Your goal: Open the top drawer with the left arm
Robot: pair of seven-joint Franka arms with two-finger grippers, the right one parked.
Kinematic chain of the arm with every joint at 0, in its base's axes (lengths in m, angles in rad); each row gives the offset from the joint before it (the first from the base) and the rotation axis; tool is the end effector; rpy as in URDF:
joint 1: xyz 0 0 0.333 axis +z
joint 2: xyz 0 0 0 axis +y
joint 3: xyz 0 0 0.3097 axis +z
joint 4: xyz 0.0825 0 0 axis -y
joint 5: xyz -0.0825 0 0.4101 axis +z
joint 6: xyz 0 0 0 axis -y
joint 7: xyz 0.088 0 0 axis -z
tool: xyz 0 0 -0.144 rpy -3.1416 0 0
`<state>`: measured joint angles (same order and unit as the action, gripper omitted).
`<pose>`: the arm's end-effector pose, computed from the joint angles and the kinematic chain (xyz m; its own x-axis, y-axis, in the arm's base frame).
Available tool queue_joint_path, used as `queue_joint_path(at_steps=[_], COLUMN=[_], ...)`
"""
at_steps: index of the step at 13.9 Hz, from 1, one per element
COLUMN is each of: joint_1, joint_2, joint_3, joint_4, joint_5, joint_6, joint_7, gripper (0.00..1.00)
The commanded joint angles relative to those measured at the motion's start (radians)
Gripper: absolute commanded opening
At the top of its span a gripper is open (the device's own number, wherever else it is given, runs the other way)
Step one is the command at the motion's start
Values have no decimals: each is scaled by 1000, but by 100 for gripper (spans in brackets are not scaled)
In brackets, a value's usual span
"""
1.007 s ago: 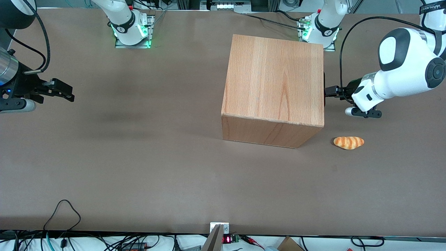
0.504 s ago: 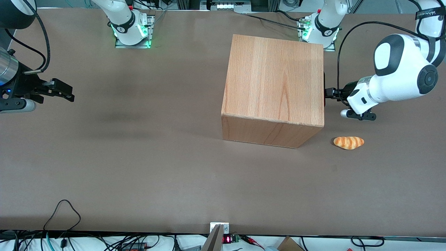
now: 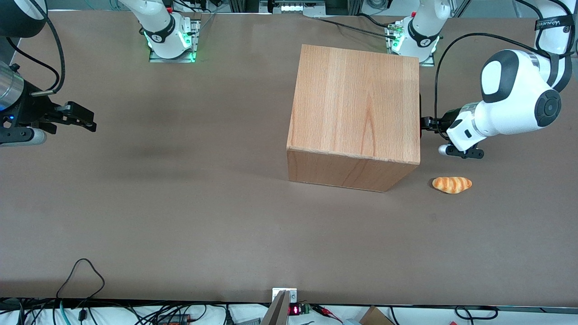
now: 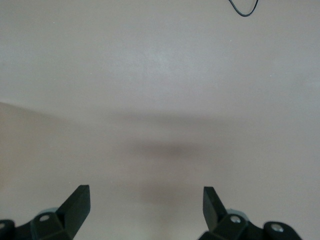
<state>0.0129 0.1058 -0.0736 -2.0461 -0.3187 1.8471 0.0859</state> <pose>0.5436 -0.0689 0.3176 0.9561 -0.0563 -0.2877 0.0326 -0.9549 0.2951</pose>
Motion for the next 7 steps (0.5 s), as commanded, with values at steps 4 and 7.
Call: queue_joint_path(at_steps=[4, 7], joint_1=[12, 19], joint_2=[2, -1], joint_3=[6, 12], joint_4=[3, 6], joint_5=[41, 72], joint_6=[8, 4], joint_7=[17, 15], gripper=[100, 100])
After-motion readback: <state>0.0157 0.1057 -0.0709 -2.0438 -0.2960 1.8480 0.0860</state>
